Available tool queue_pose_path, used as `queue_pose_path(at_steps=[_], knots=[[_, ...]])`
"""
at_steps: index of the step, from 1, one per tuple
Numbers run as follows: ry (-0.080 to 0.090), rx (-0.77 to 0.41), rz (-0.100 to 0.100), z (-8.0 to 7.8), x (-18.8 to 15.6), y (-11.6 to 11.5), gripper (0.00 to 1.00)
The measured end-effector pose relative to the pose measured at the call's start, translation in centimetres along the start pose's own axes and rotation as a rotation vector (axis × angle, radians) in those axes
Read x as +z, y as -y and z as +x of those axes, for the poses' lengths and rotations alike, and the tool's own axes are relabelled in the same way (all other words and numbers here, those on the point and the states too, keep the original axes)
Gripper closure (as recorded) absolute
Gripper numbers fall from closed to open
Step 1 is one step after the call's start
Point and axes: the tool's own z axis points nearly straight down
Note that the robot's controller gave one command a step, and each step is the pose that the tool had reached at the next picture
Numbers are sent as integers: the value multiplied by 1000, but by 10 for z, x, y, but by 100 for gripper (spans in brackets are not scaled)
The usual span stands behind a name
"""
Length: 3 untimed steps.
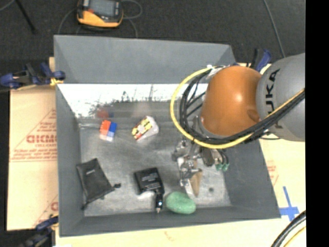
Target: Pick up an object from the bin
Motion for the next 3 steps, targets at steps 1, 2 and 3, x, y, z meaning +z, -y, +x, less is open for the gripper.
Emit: queue_pose_path(at_steps=[1, 2, 3], knots=[[0, 0, 0, 0, 0, 0, 100], [3, -1, 0, 1, 2, 0, 100], [-2, -43, 0, 0, 38, -3, 100]])
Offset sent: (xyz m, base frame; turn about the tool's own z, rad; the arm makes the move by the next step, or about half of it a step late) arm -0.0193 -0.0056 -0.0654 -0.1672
